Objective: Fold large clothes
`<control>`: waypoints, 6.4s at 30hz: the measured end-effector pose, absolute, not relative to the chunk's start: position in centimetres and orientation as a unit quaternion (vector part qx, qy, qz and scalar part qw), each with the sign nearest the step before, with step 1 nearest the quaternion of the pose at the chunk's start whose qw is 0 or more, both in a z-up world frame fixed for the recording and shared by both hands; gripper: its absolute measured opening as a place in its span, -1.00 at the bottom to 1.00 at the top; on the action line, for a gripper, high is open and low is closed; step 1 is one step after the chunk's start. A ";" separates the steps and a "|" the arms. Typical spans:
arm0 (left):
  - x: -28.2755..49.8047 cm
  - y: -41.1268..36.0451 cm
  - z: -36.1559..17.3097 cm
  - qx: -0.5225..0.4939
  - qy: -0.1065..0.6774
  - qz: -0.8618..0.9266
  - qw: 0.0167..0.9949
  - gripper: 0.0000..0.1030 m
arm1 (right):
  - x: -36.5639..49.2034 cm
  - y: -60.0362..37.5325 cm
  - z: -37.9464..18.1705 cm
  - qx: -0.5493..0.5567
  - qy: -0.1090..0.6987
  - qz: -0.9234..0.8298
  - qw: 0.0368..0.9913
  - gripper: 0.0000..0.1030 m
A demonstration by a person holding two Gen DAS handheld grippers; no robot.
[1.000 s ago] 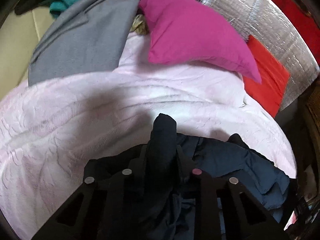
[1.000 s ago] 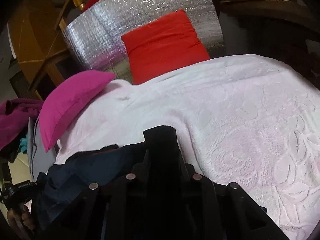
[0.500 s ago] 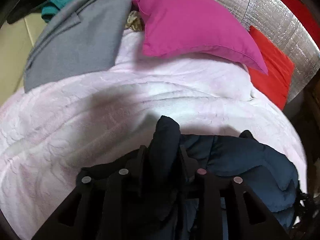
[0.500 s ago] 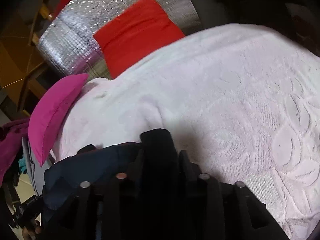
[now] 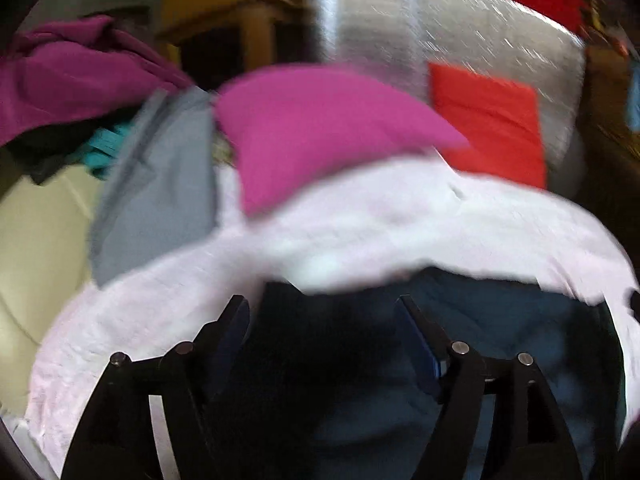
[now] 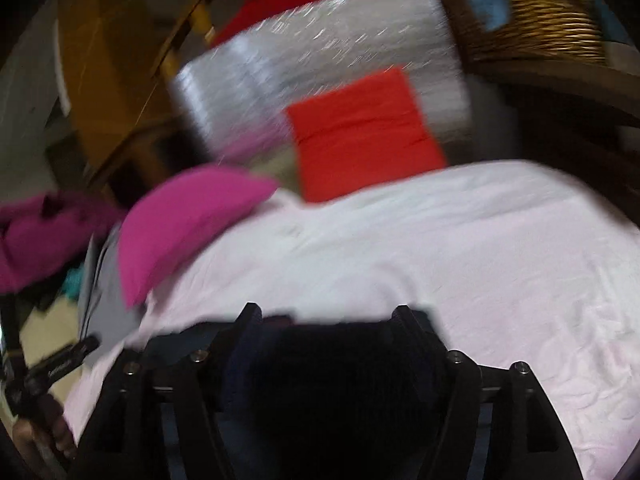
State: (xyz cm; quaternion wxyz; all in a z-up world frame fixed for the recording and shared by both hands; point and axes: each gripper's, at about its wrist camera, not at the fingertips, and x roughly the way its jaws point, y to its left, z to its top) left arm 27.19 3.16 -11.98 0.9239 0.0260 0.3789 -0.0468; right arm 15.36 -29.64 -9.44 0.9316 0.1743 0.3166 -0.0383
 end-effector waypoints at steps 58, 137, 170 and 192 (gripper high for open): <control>29.5 2.7 -17.5 0.051 0.511 -0.013 0.858 0.60 | 17.9 -29.6 -15.2 0.207 0.472 -0.063 0.855 0.12; 11.8 14.6 -16.5 -0.013 0.451 0.041 0.891 0.65 | -1.6 -35.9 -13.6 0.295 0.409 -0.089 0.859 0.36; 10.8 13.6 -15.8 0.035 0.428 0.041 0.902 0.65 | -5.5 -29.9 -10.7 0.181 0.354 -0.040 0.916 0.22; 7.4 11.2 -15.0 0.049 0.427 0.005 0.903 0.73 | -4.5 -25.0 -12.9 0.198 0.429 -0.007 0.881 0.22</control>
